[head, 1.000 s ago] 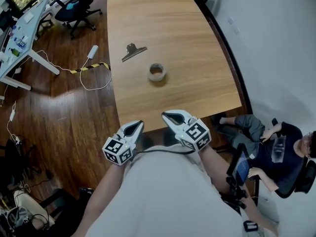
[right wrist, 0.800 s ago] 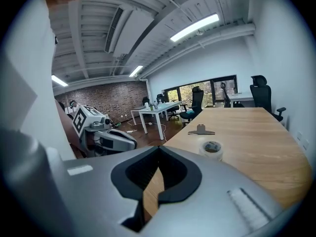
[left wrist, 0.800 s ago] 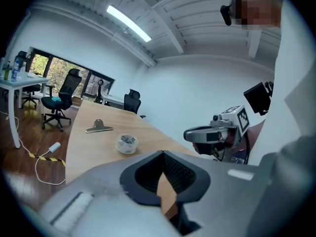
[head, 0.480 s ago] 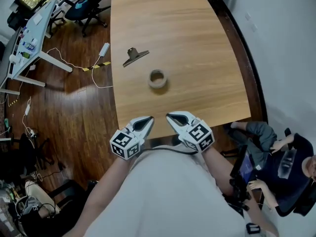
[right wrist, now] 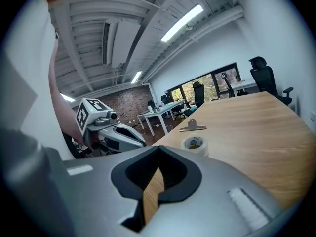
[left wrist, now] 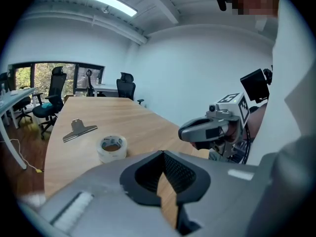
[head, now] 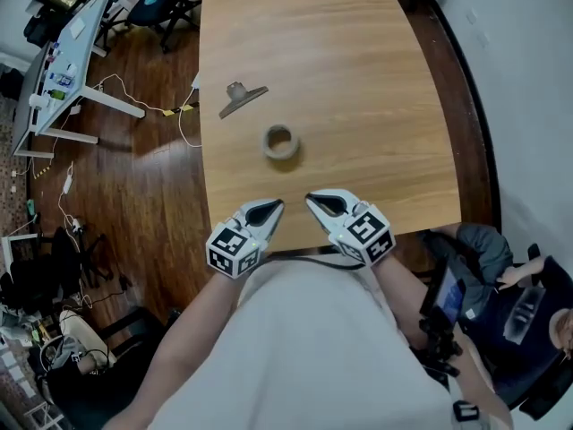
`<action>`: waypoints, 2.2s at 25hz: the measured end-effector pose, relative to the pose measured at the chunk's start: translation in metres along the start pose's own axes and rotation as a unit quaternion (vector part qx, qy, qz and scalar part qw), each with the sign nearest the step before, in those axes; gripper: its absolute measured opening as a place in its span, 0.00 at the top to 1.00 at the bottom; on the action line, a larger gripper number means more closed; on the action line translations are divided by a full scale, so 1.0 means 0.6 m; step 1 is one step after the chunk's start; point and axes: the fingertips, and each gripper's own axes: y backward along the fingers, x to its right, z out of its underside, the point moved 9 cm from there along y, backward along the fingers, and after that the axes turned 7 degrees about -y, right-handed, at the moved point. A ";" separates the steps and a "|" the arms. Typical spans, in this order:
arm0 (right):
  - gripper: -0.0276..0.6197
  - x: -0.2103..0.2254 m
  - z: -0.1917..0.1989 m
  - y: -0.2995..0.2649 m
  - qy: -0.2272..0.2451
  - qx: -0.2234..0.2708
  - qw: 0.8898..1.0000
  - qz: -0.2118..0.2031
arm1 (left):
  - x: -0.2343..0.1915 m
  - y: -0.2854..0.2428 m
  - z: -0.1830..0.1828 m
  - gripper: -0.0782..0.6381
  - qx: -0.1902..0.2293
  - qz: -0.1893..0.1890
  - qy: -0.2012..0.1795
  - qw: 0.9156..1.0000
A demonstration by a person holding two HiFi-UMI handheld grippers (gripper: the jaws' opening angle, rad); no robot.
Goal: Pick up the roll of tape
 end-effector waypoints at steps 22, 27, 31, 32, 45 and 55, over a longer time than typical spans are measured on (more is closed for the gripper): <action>0.95 0.009 0.022 -0.062 -0.033 0.010 0.999 0.015 | -0.075 -0.016 0.048 0.88 -0.073 0.016 -0.040 0.996; 0.95 0.022 0.019 -0.044 -0.048 0.020 0.998 0.037 | -0.083 -0.049 0.018 0.88 -0.096 0.037 -0.083 0.991; 0.95 0.027 0.025 -0.050 -0.051 0.025 0.997 0.049 | -0.113 -0.068 0.016 0.88 -0.133 0.028 -0.112 0.984; 0.95 0.030 0.026 -0.048 -0.052 0.026 0.997 0.053 | -0.119 -0.074 0.014 0.88 -0.143 0.026 -0.118 0.982; 0.95 0.039 0.045 -0.028 -0.076 0.039 0.994 0.073 | -0.190 -0.171 0.000 0.67 -0.255 0.049 -0.235 0.937; 0.95 0.055 0.079 0.010 -0.108 0.056 0.987 0.107 | -0.219 -0.251 0.043 0.59 -0.370 0.077 -0.334 0.863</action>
